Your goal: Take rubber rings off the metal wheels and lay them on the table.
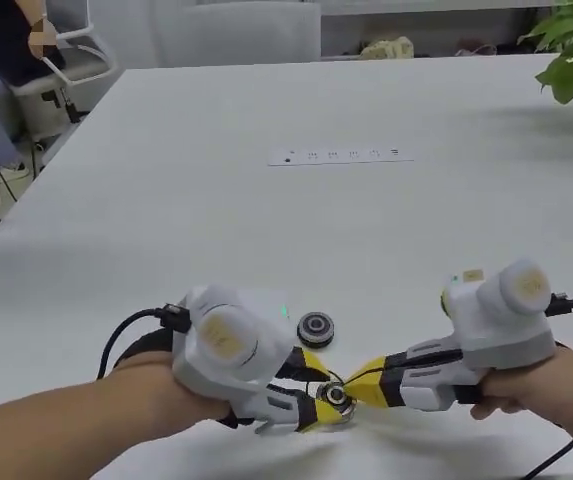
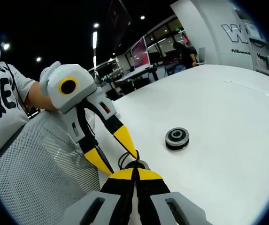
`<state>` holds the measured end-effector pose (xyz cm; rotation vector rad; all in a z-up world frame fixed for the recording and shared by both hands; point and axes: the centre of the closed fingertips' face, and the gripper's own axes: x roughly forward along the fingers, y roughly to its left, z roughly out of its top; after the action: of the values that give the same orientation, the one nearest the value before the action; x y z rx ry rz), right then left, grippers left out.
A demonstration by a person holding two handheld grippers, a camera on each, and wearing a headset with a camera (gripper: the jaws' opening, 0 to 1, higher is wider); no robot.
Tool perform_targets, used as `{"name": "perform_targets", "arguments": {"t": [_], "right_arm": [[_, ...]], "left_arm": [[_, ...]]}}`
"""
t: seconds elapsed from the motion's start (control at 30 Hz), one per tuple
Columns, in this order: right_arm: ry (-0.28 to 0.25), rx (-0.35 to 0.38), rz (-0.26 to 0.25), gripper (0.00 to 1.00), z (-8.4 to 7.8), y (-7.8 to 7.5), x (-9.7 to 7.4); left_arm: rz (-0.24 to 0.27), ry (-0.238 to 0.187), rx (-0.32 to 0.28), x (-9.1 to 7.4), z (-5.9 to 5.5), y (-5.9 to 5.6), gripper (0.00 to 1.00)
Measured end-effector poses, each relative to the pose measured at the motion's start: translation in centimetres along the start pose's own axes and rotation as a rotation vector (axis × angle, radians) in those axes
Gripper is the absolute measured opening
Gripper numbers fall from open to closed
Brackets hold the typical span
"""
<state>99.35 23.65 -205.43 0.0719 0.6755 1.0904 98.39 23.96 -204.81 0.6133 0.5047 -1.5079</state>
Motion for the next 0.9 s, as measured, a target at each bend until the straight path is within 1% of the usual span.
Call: {"name": "perform_targets", "arguments": {"t": [0.13, 0.27, 0.43, 0.6, 0.73, 0.9], "right_arm": [[-0.007, 0.001, 0.002, 0.0, 0.2, 0.1, -0.1], [-0.011, -0.002, 0.003, 0.0, 0.3, 0.2, -0.2], [-0.022, -0.003, 0.005, 0.0, 0.7, 0.2, -0.3], [-0.026, -0.004, 0.009, 0.0, 0.9, 0.4, -0.4], [-0.029, -0.006, 0.012, 0.0, 1.1, 0.5, -0.4], [-0.035, -0.01, 0.015, 0.0, 1.6, 0.5, -0.5]], "left_arm": [[-0.001, -0.009, -0.008, -0.5, 0.2, -0.2, 0.24], [0.001, -0.025, -0.016, -1.1, 0.6, -0.3, 0.25], [0.014, -0.045, -0.029, -1.8, 1.0, 0.0, 0.32], [0.021, -0.046, -0.026, -2.5, 1.0, -0.1, 0.38], [0.036, -0.062, -0.044, -3.2, 1.2, 0.2, 0.41], [0.049, -0.071, -0.049, -4.0, 1.2, 0.5, 0.45]]}}
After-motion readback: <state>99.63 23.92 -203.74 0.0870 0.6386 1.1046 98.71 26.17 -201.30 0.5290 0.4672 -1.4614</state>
